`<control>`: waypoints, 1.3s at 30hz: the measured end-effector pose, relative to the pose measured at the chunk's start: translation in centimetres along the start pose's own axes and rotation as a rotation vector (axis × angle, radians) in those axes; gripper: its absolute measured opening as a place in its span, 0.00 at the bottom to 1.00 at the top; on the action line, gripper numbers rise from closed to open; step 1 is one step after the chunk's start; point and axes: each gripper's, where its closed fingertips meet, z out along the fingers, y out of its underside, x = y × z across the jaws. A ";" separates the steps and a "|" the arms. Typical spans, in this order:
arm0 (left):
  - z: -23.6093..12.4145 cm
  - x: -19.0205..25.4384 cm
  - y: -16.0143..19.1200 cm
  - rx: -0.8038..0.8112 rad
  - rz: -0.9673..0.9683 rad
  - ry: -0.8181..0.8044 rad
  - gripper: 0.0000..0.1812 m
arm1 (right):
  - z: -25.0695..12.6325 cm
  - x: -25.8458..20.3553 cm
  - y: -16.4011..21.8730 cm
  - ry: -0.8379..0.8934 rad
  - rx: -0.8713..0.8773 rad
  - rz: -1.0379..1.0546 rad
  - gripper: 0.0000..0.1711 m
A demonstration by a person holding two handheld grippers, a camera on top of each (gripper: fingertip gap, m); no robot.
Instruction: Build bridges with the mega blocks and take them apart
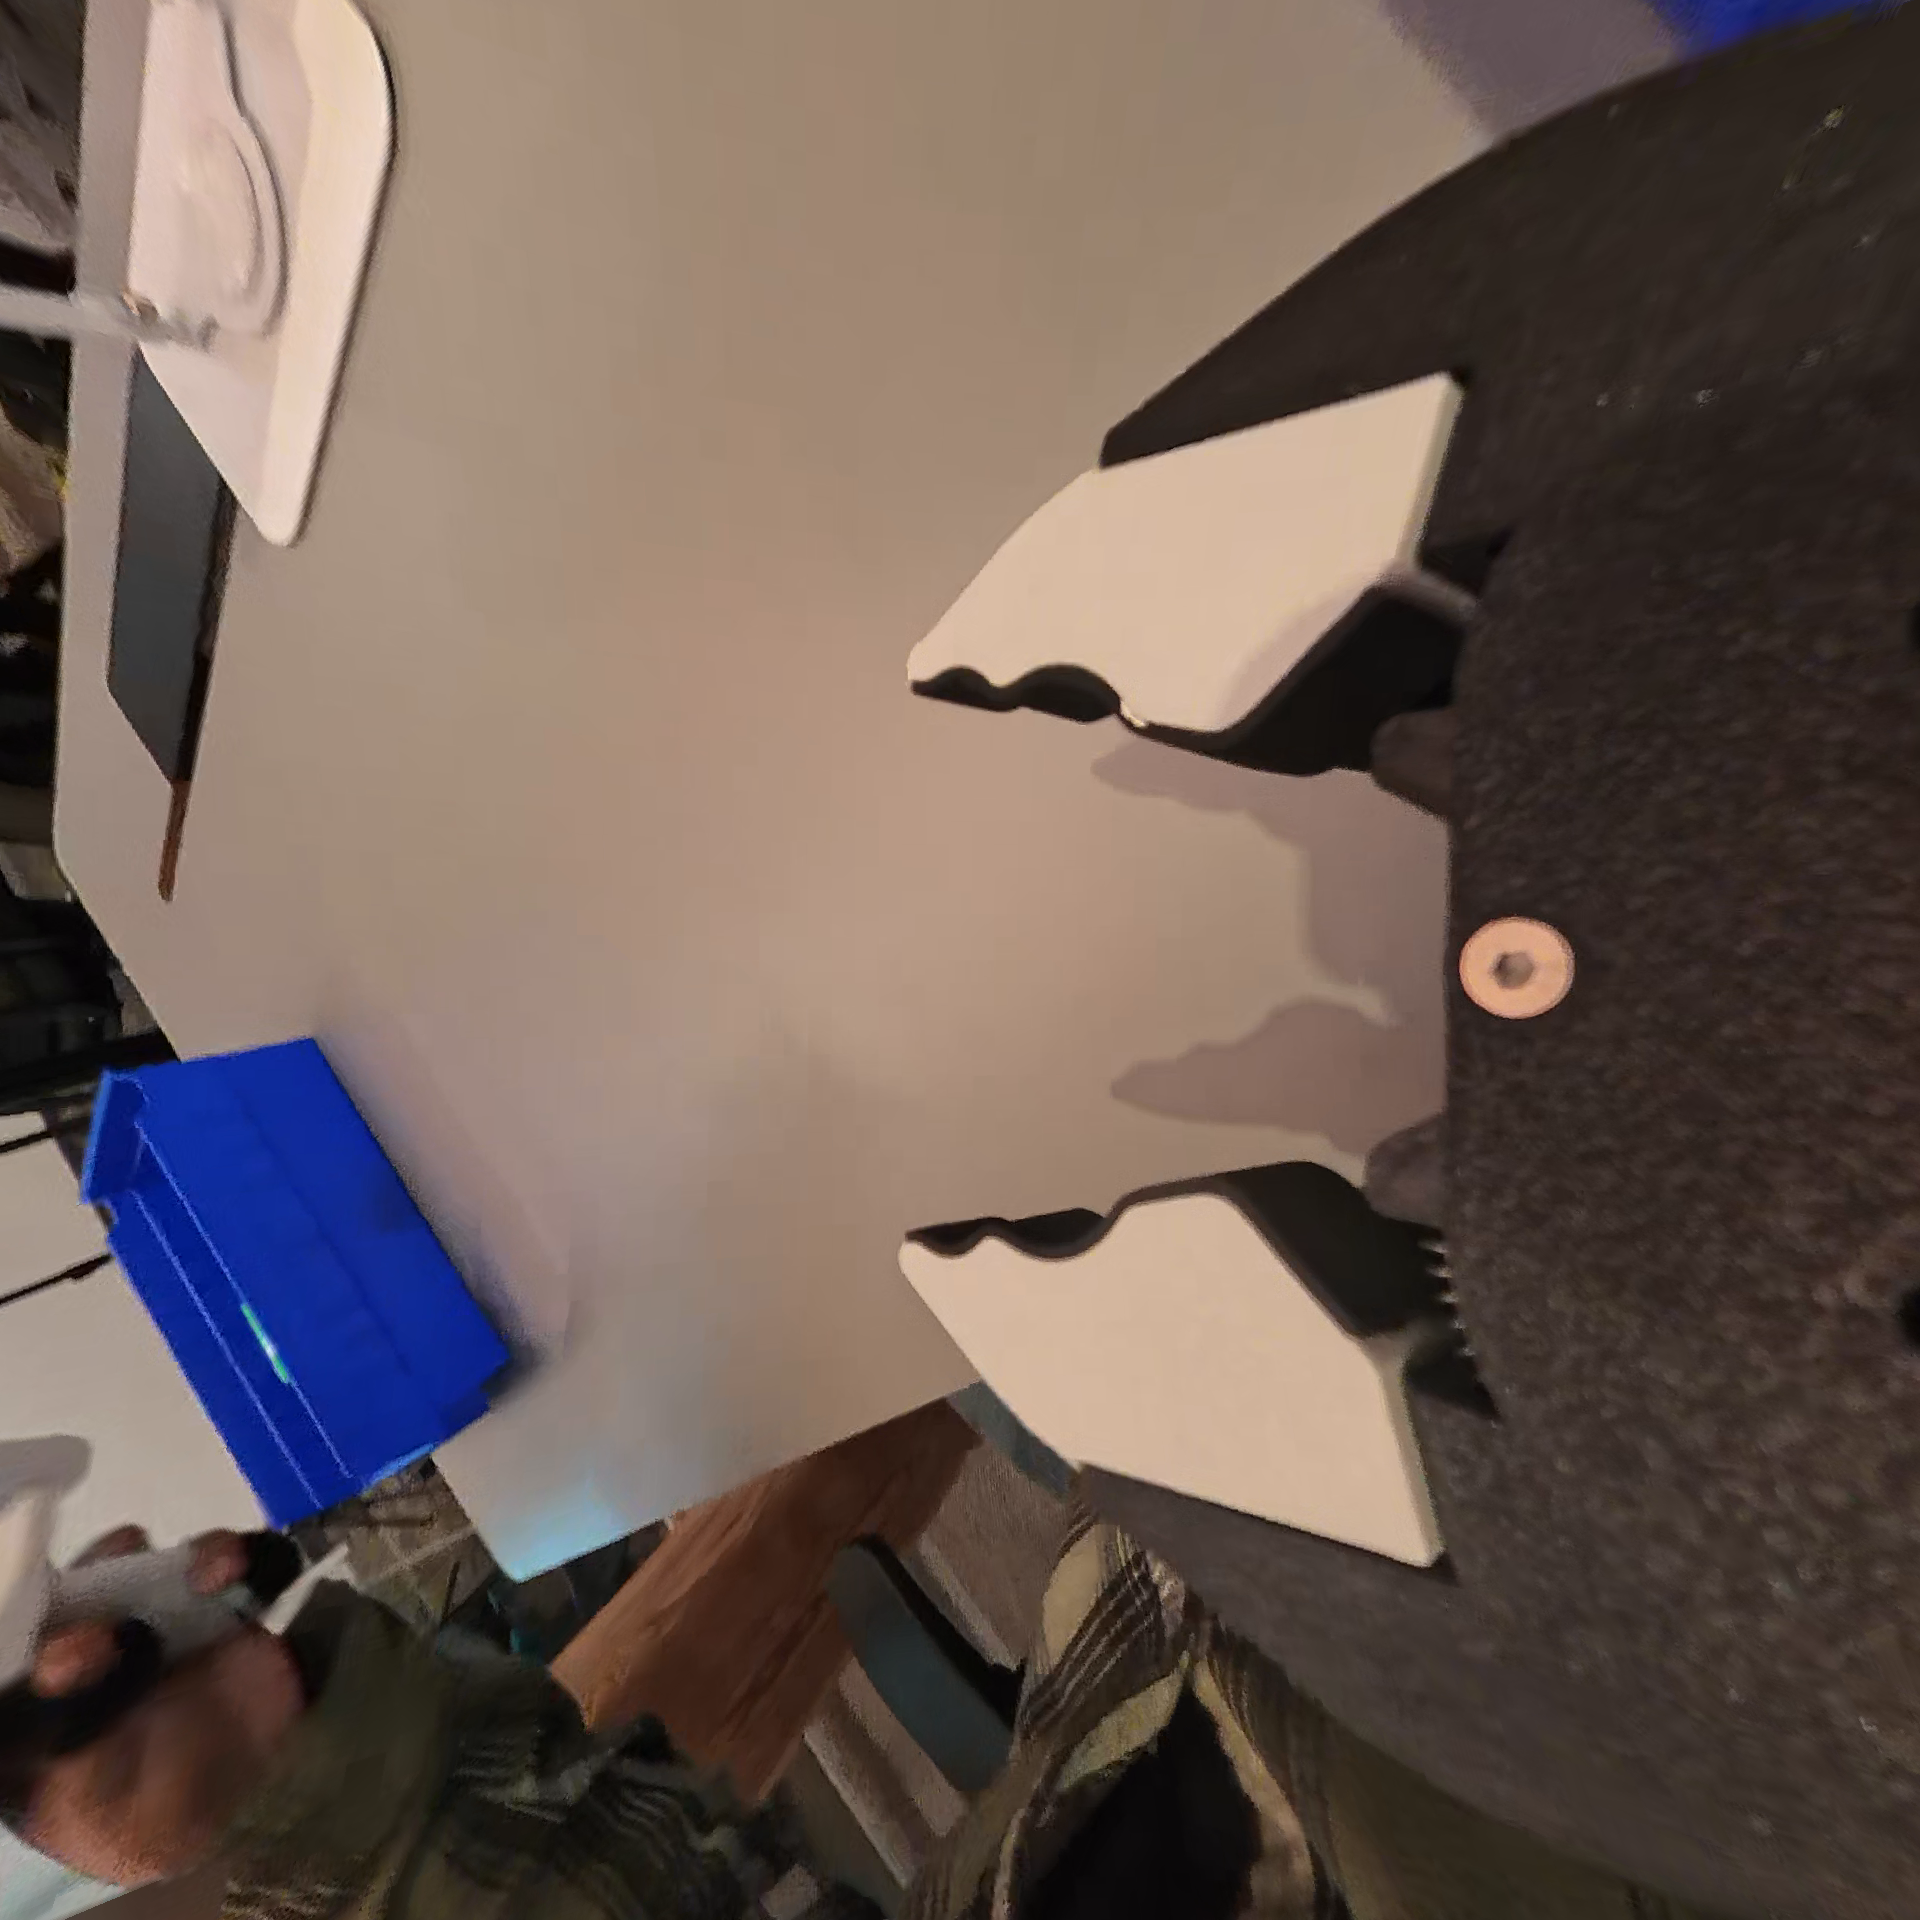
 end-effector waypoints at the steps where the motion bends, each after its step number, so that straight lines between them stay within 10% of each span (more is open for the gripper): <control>1: 0.9 2.5 0.1 0.015 0.006 0.058 0.47 | -1.1 0.6 -0.4 0.026 -0.002 -0.008 0.54; 9: 4.9 15.6 4.0 0.055 -0.097 0.440 0.43 | -11.0 14.5 -2.5 0.379 -0.083 -0.039 0.48; 19: 5.0 17.0 6.0 0.070 -0.221 0.488 0.40 | -15.9 31.3 -0.7 0.582 -0.371 -0.099 0.42; 31: 6.0 16.1 6.3 0.032 -0.215 0.433 0.39 | -15.4 39.7 2.7 0.479 -0.795 -0.135 0.46; 39: 6.6 16.3 6.6 0.010 -0.208 0.445 0.39 | -14.7 39.4 1.6 0.439 -0.779 -0.217 0.34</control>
